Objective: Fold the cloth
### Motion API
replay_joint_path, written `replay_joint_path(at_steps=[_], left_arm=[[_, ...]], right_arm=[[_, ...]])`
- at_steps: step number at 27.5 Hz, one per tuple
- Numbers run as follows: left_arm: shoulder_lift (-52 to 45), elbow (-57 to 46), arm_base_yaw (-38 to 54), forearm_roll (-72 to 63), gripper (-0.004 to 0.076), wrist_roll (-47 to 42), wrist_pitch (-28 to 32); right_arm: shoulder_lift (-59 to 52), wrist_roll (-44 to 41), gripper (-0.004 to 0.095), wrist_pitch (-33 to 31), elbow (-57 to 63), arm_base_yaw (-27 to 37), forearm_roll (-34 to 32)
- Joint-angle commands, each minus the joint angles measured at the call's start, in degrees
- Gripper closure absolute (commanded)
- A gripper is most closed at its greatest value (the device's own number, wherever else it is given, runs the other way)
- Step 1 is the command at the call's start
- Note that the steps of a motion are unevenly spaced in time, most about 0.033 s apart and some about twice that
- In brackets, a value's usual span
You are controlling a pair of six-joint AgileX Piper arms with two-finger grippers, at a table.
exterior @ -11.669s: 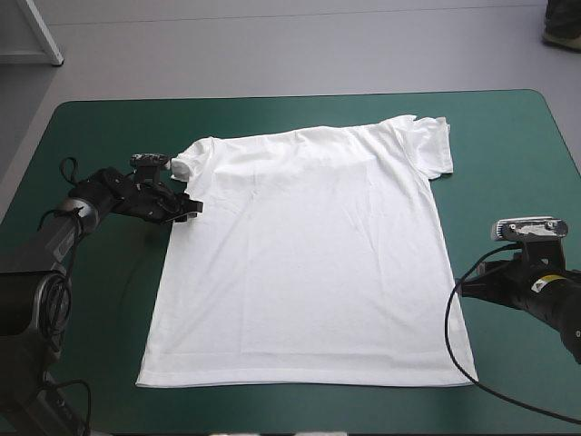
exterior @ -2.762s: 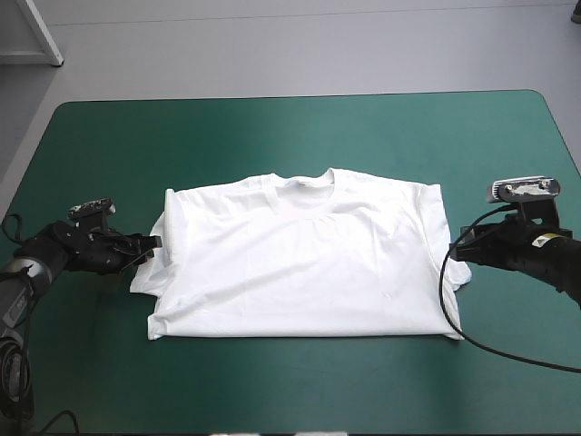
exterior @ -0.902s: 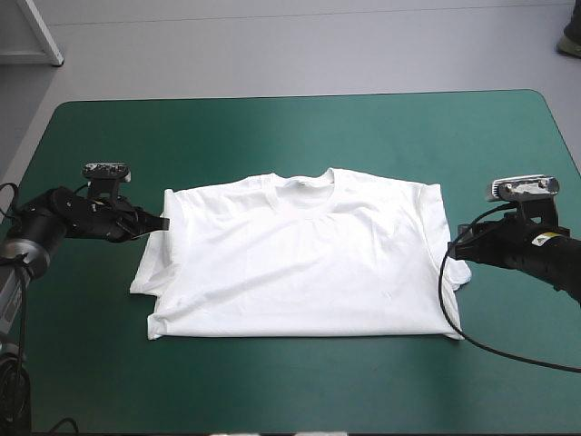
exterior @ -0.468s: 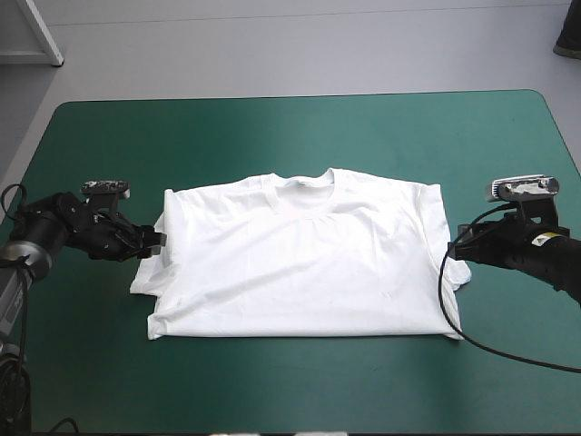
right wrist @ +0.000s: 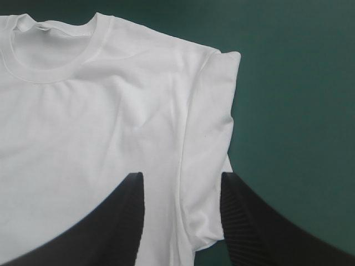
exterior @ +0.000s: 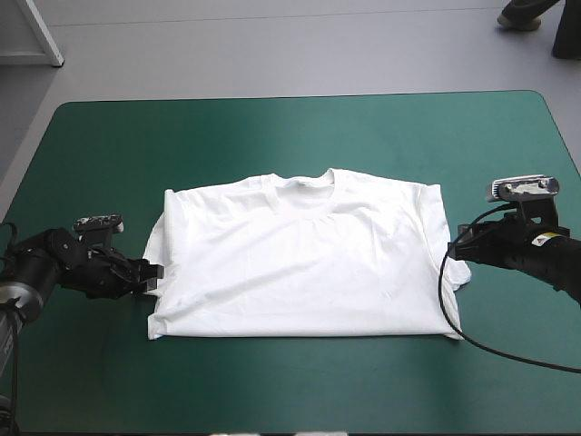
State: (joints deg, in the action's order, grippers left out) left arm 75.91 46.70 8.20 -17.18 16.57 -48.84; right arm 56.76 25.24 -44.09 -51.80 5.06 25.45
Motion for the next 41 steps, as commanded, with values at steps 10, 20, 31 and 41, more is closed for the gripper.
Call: replay_joint_path(at_steps=[10,20,31,41], left_arm=[[-0.2,-3.4,0.1,-5.6,0.0302,-1.7,9.2],[-0.1,-3.4,0.1,-5.9,0.0323,-0.1,11.0],[0.1,-3.4,0.1,-5.4,0.0705,-0.6,14.1],[-1.9,4.6,-2.9,-6.7,0.0705,4.6,5.1]], right_arm=[[-0.7,0.3,0.0494,1.9,-2.0,0.5,2.1],[-0.7,0.6,0.0494,0.6,-2.0,0.5,3.6],[-0.7,0.9,0.0494,0.5,-2.0,0.5,4.2],[-0.7,1.4,0.0494,0.6,-2.0,0.5,4.4]])
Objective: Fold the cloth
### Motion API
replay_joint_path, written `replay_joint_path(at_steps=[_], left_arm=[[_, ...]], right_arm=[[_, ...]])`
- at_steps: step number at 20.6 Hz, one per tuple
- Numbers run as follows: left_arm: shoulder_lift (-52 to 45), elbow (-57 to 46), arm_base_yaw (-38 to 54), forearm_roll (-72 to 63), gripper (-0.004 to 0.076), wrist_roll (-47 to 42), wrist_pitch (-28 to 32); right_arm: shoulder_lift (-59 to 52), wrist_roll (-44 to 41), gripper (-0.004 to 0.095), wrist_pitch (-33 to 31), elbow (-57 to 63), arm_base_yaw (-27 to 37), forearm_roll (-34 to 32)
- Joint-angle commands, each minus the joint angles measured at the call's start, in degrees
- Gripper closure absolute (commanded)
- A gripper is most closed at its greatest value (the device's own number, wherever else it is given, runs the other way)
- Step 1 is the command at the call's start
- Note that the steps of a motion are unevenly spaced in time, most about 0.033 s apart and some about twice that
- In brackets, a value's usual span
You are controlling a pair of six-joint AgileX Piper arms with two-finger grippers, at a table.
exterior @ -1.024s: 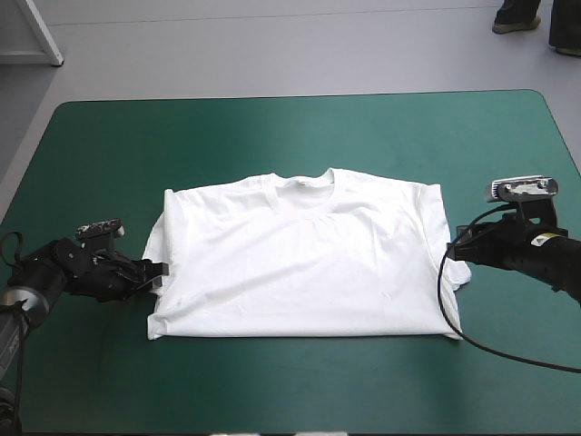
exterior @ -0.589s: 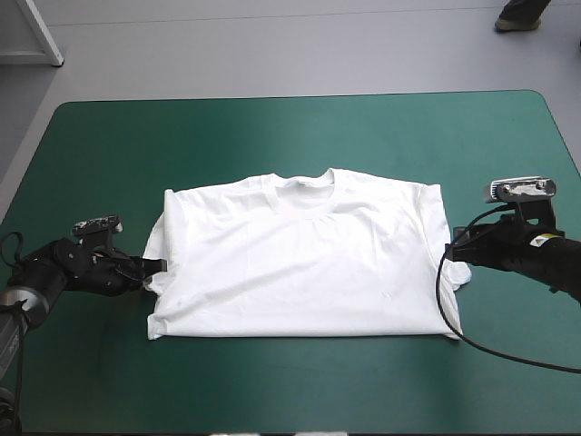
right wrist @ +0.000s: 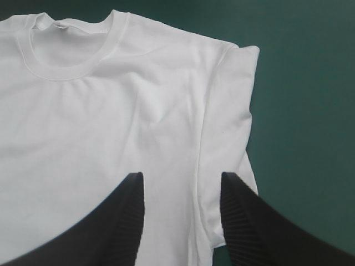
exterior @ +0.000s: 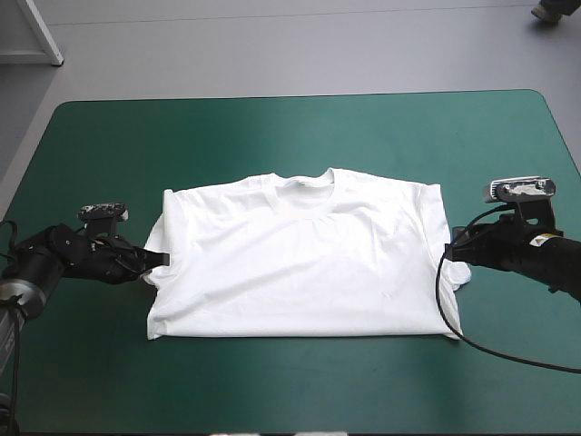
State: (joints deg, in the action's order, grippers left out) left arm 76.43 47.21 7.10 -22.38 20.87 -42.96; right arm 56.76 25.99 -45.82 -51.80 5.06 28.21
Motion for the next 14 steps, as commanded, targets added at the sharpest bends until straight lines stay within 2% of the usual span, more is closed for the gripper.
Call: replay_joint_path(at_steps=[1,4,9,14], left_arm=[[-2.6,5.6,-3.4,-1.5,0.0705,0.3,-1.5],[-1.8,9.9,-10.1,-1.5,0.0705,0.2,-4.9],[3.6,9.9,-19.7,-0.7,0.0705,-1.1,-7.0],[6.3,9.9,-24.5,-0.5,0.07,-0.8,-5.4]], right_arm=[[-0.7,0.8,0.0494,2.3,-2.0,0.5,1.6],[-0.7,0.8,0.0494,2.4,-2.0,0.5,1.7],[-0.7,1.0,0.0494,2.2,-2.0,0.5,1.7],[-0.8,1.3,0.0494,2.1,-2.0,0.5,1.7]])
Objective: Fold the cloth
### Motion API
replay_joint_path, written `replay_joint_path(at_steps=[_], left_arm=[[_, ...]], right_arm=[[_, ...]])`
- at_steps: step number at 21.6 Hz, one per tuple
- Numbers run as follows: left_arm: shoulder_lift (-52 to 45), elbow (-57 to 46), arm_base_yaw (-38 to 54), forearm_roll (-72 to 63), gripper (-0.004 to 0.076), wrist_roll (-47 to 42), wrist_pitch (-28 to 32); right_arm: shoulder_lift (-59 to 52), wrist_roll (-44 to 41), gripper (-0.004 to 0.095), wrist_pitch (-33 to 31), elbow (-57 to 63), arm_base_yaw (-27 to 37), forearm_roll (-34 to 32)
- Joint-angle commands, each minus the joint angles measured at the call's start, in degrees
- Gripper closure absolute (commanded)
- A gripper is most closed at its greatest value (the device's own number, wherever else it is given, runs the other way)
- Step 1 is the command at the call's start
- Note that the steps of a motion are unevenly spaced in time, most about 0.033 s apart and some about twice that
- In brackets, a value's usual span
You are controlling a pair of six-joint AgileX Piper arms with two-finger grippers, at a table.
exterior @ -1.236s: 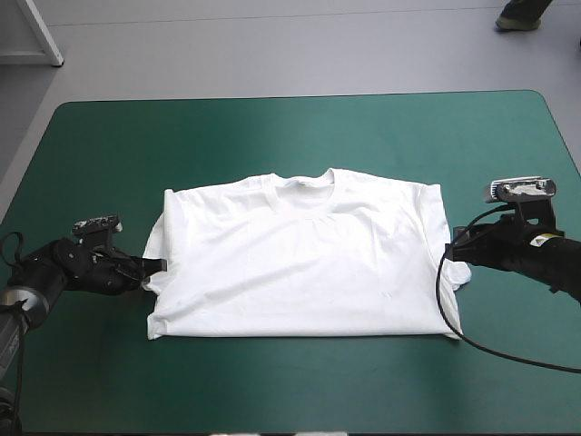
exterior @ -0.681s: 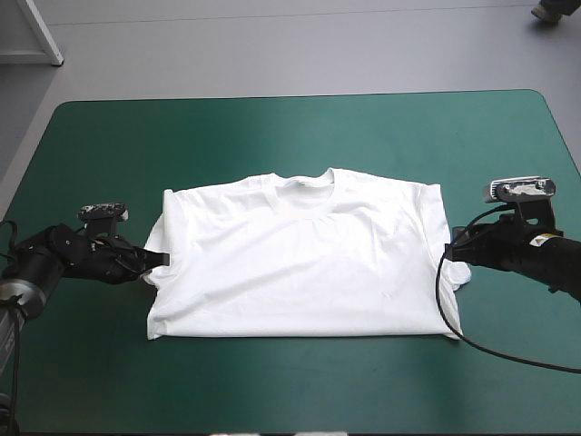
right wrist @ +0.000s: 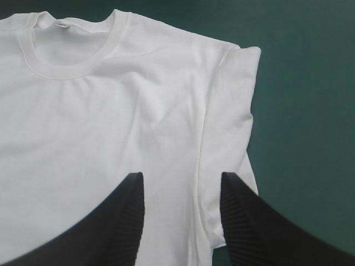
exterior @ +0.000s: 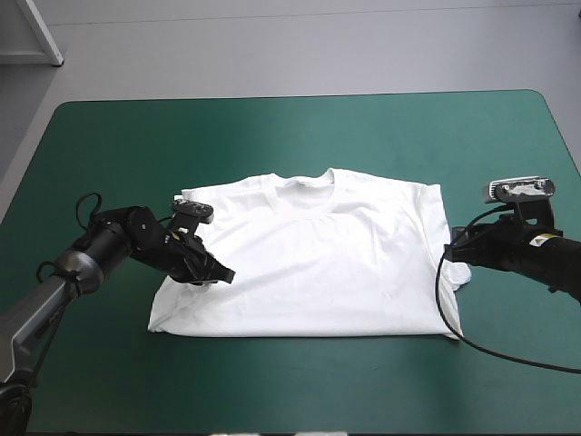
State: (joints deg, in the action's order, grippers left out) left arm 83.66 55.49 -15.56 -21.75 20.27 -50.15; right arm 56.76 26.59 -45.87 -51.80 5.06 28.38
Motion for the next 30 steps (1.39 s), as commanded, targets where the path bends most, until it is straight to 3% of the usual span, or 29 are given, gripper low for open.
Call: replay_joint_path(at_steps=[1,4,7,13,21,26,30], left_arm=[[-0.6,1.7,-2.4,-1.1,0.0671,0.3,2.1],[-0.4,1.7,-2.9,-1.3,0.05,1.1,2.3],[-0.5,1.9,-2.9,-1.3,0.0223,0.4,1.4],[-4.6,4.6,-2.9,-1.8,0.0241,-0.1,-3.5],[-21.9,5.4,-2.9,10.5,0.0251,-11.0,-4.6],[-23.1,5.0,-2.9,16.1,0.0251,-14.2,-6.8],[-23.3,3.5,-2.9,17.3,0.0251,-14.8,-7.8]], right_arm=[[-0.8,0.8,0.0494,2.0,-2.0,0.5,1.6],[-0.8,0.8,0.0487,1.9,-2.0,0.5,1.5],[-0.8,0.8,0.0484,2.2,-2.0,0.5,1.5],[-0.8,0.6,0.0485,3.7,-2.0,0.5,-1.2],[1.2,-9.6,0.0491,0.2,-1.9,0.5,-16.4],[8.2,-9.9,0.0491,0.2,-1.9,0.5,-16.1],[12.6,-7.7,0.0497,-2.0,-1.9,0.5,-11.5]])
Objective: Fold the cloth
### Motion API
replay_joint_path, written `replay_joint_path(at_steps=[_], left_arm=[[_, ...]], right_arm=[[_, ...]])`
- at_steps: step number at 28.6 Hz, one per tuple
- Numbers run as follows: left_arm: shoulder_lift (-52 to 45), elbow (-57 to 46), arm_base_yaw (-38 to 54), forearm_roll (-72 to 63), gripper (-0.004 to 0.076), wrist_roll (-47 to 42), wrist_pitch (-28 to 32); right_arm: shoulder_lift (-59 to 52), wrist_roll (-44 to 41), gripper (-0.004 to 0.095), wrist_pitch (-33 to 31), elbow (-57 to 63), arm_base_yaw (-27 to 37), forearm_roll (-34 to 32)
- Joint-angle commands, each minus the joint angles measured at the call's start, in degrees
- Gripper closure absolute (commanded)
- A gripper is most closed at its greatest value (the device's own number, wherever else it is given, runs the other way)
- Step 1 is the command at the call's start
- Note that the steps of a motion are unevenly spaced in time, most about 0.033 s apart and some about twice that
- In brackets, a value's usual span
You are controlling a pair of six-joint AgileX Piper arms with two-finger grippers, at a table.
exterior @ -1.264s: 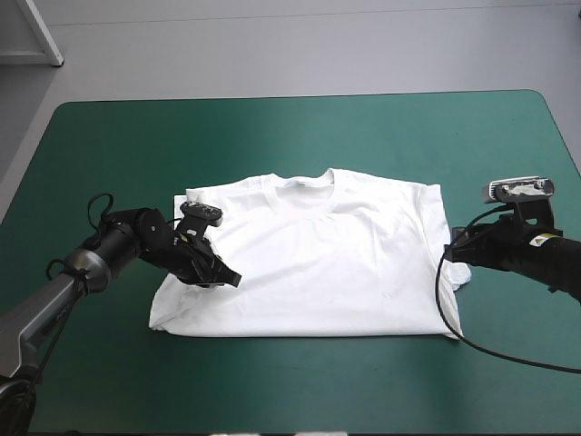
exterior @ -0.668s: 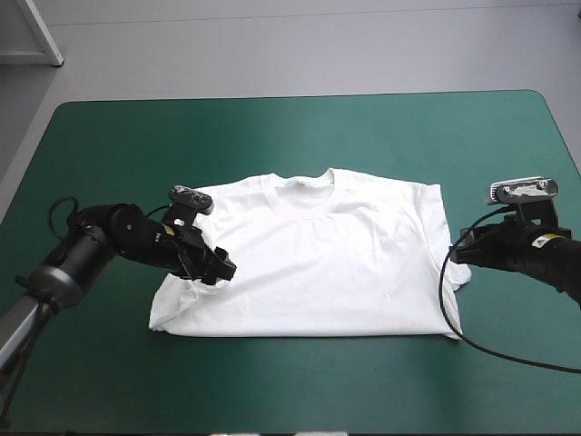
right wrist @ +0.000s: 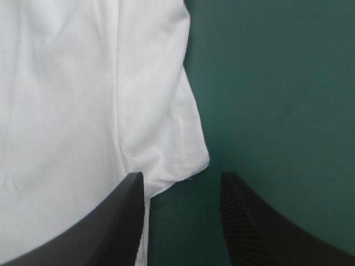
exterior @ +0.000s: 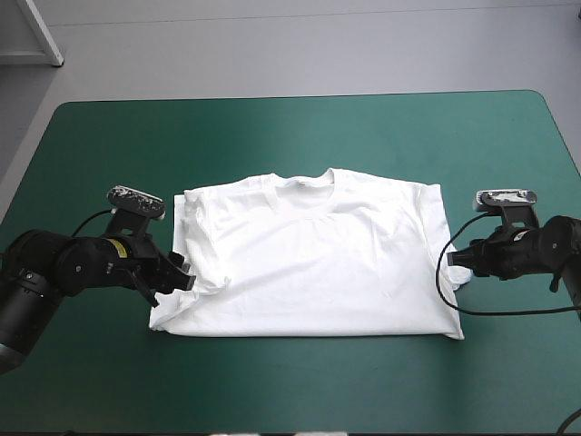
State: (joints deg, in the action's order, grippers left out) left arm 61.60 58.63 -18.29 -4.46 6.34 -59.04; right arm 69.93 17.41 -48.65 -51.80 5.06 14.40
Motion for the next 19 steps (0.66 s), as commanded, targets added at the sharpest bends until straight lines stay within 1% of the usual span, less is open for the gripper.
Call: replay_joint_path(at_steps=[1,3,9,14,17,19], left_arm=[[-1.2,-1.9,-0.2,0.0,0.0252,-1.2,0.8],[-1.8,-5.0,-0.2,0.0,0.0255,-2.5,1.5],[-4.1,-13.8,-0.2,0.0,0.0255,-7.3,6.5],[-4.5,-14.4,-0.2,-0.7,0.0255,-8.2,7.4],[-4.8,-14.3,-0.2,-0.7,0.0255,-8.2,9.0],[-4.8,-14.0,-0.2,-0.4,0.0255,-8.3,9.0]], right_arm=[[-1.5,1.5,0.0519,0.4,-1.9,0.5,2.5],[-3.2,1.9,0.0539,0.6,-1.9,0.5,2.5],[-6.5,2.0,0.0544,2.3,-1.9,0.5,1.8],[-5.0,2.0,0.0542,2.9,-1.8,0.5,1.1],[-1.4,2.0,0.0542,4.8,-1.8,0.5,0.2],[1.1,2.0,0.0542,5.8,-1.8,0.5,1.0]])
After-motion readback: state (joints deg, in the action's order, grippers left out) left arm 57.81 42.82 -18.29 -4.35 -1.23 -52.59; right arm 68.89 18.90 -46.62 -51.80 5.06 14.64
